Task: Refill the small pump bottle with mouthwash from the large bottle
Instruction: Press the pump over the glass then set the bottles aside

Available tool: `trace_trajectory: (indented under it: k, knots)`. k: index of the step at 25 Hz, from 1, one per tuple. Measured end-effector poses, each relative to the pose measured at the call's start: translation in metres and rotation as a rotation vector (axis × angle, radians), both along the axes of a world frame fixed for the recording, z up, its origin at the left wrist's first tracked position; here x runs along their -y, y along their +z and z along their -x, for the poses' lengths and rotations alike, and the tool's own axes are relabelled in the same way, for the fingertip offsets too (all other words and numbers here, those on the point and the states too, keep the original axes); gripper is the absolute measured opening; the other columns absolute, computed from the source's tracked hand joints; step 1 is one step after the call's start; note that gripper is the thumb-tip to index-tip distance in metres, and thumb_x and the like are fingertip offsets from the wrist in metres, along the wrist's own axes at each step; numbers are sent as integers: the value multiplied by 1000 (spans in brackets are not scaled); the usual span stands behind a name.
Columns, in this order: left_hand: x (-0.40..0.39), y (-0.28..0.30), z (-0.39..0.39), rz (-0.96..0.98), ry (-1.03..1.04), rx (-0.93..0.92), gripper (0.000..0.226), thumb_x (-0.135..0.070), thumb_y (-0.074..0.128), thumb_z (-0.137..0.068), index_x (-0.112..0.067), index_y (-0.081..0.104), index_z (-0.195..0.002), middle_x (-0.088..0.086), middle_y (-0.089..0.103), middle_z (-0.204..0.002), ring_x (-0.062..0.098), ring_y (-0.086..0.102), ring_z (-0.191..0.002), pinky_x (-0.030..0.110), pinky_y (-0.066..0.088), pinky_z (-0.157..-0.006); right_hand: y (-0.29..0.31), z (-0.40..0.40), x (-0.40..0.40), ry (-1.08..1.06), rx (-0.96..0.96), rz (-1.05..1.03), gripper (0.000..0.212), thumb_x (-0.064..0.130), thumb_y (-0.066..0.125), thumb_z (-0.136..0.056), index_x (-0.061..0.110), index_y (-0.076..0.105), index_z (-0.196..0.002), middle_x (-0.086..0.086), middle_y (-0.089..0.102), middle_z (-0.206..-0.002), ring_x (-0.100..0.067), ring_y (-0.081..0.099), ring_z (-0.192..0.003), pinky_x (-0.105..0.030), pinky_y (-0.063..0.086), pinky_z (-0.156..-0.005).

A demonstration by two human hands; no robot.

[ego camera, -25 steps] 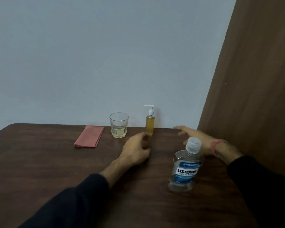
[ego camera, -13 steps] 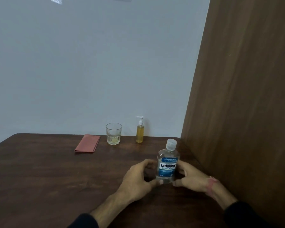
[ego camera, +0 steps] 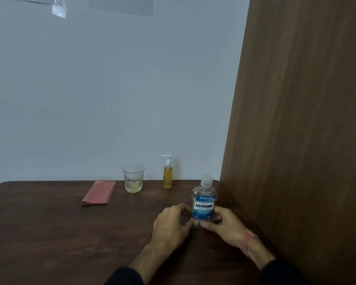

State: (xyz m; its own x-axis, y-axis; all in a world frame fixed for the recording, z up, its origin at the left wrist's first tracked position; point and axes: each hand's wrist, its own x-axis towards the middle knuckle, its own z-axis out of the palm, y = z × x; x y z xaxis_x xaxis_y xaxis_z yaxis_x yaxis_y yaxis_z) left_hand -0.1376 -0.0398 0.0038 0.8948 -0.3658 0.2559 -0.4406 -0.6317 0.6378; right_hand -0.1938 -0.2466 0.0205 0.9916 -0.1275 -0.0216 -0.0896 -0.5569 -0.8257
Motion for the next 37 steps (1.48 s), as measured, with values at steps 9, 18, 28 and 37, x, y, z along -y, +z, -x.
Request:
trace_trajectory:
  k: [9,18,28,37]
  knots:
    - [46,-6,-85,3,100,58,39,-48,82,-102,-41,72,-139,-20,79,-136,5,73,-127,35,58,-108,-15,-91,23,-152,124,-110,44,20,84,-94,28,65,-133,7,71,-125,-14,68,-114,-33,56,-99]
    - [80,-9,-164,9,171,104,43,-48,80,-104,-36,73,-144,-17,81,-137,13,74,-132,41,59,-111,-29,-174,41,-290,206,62,57,20,85,-93,32,64,-145,10,73,-139,-16,63,-135,-46,43,-123]
    - [90,-9,-183,-16,199,106,56,-49,85,-100,-36,68,-152,-15,79,-142,15,73,-135,42,58,-111,-32,-200,53,-273,225,94,67,18,84,-94,26,56,-154,5,70,-145,-16,61,-138,-37,42,-122]
    - [38,-3,-126,63,167,7,35,-31,93,-95,-28,81,-128,-12,83,-127,7,74,-121,28,55,-111,-28,-151,37,-339,195,113,49,24,89,-89,25,69,-134,4,70,-135,-14,66,-113,-27,50,-95]
